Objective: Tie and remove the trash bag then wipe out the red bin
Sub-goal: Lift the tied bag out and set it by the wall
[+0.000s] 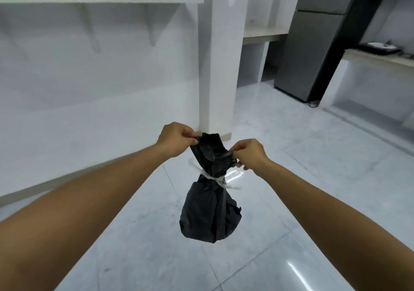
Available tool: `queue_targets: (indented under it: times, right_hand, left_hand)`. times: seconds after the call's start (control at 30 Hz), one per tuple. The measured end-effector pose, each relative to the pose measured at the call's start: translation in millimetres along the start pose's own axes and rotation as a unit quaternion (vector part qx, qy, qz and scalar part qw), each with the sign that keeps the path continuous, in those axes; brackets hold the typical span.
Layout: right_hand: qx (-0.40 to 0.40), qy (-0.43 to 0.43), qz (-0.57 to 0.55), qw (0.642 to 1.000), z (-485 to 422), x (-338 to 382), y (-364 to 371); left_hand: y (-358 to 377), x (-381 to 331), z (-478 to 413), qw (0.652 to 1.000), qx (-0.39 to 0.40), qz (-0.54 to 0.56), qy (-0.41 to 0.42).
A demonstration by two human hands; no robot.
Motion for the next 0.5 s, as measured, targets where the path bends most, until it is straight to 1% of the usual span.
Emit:
queue_targets:
  times: [0.17, 0.27, 0.33, 0.5]
  right_hand:
    - [0.021, 0.006, 0.017, 1.0, -99.1, 43.1, 47.7]
    - [0.016, 0.023, 0.011, 1.0, -156.9, 58.2, 80.3]
    - [0.006, 0.036, -0.001, 0.999, -189.9, 68.8, 97.3]
    - [-0.042, 0.075, -0.048, 0.995, -271.0, 103.7, 130.0]
  left_hand:
    - [-23.5, 71.1, -91.2, 0.998, -0.028, 0.024, -0.041]
    - [-33.2, 114.7, -153.1, 0.998, -0.005, 0.037, -0.049]
    - [-40.3, 134.8, -191.5, 0.997, 0.01, 0.066, -0.044]
    - [-63.2, 167.6, -284.9, 0.996, 0.054, 0.072, -0.023]
Point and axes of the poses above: each hand's wrist, its own z-axis away from the middle knuckle, its own y-axis out of the palm, x = y × z, the point moved 1 cm from there along -z, towards the middle knuckle, and after that the axes turned 5 degrees about y, right-handed, at the moved point
